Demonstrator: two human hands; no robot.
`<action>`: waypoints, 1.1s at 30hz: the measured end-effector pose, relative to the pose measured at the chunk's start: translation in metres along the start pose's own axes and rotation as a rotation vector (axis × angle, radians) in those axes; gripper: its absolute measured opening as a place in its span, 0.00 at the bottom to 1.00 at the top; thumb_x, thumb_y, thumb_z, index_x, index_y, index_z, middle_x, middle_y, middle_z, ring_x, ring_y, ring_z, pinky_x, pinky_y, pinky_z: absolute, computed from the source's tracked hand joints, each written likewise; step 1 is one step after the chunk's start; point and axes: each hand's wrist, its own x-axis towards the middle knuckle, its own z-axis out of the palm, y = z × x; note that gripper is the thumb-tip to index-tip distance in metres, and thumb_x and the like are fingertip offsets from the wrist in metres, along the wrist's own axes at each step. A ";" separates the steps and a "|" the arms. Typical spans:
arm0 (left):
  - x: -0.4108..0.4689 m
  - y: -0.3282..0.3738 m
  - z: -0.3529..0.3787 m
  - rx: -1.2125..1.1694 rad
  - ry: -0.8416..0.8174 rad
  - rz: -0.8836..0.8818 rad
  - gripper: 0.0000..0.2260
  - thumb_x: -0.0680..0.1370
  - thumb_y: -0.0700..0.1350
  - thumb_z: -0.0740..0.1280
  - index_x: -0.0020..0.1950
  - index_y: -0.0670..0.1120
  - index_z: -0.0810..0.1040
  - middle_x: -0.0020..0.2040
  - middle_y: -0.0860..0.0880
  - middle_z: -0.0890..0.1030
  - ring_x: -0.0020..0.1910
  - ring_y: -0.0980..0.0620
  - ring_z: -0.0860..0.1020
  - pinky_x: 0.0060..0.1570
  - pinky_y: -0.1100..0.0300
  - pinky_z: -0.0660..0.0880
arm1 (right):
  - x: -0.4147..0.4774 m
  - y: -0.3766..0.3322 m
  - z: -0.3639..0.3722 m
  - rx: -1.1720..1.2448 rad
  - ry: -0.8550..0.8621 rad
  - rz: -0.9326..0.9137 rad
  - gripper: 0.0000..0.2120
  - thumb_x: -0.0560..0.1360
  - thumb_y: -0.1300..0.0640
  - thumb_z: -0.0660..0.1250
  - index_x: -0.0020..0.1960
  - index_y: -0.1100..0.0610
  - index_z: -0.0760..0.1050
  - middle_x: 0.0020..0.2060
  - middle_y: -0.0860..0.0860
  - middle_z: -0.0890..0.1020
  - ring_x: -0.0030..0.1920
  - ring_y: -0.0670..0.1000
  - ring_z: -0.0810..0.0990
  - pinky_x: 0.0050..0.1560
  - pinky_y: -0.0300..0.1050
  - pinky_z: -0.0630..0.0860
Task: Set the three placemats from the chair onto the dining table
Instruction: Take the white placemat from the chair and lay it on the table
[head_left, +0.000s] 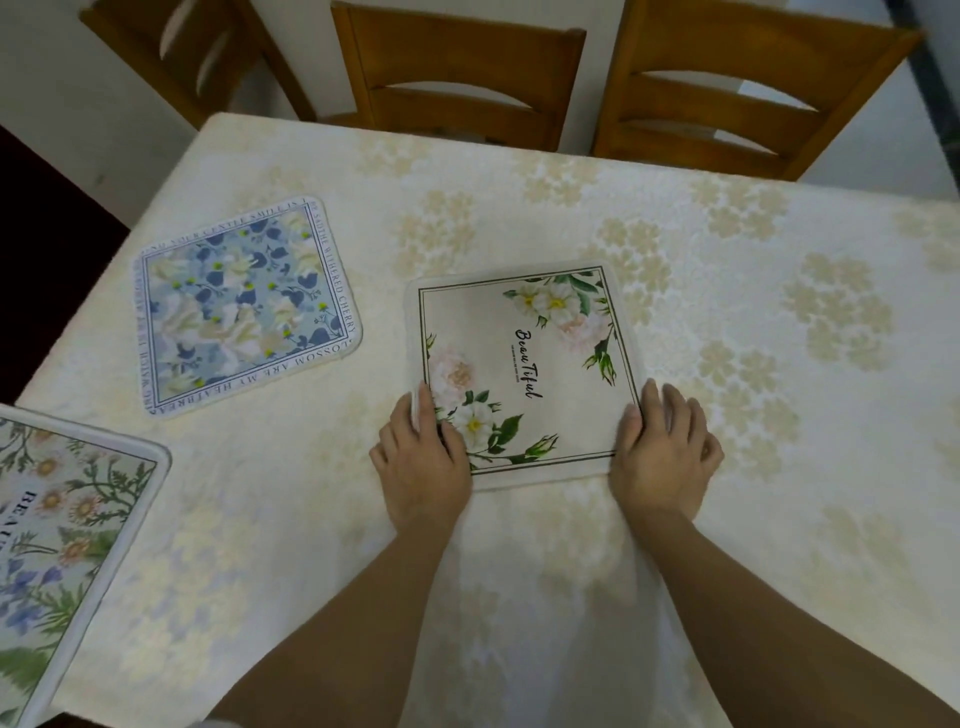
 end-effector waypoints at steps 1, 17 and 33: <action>0.000 0.001 -0.001 0.003 -0.011 0.004 0.24 0.82 0.51 0.58 0.78 0.48 0.64 0.73 0.43 0.70 0.64 0.42 0.70 0.63 0.45 0.67 | 0.000 0.001 -0.002 -0.020 -0.032 -0.021 0.25 0.85 0.42 0.46 0.79 0.48 0.60 0.78 0.50 0.65 0.79 0.56 0.57 0.74 0.57 0.56; -0.183 -0.084 -0.054 0.102 -0.440 0.139 0.30 0.83 0.60 0.45 0.80 0.45 0.63 0.81 0.45 0.60 0.79 0.42 0.56 0.75 0.43 0.52 | -0.279 -0.014 -0.014 -0.171 -0.462 -0.251 0.31 0.82 0.40 0.43 0.79 0.53 0.64 0.77 0.58 0.67 0.76 0.65 0.65 0.76 0.60 0.46; -0.203 -0.221 -0.303 0.228 -0.248 0.090 0.12 0.82 0.51 0.61 0.64 0.54 0.76 0.60 0.51 0.79 0.60 0.46 0.77 0.63 0.49 0.70 | -0.353 -0.169 -0.096 0.618 -0.397 -0.306 0.09 0.81 0.55 0.63 0.53 0.54 0.82 0.41 0.51 0.86 0.43 0.54 0.84 0.44 0.47 0.79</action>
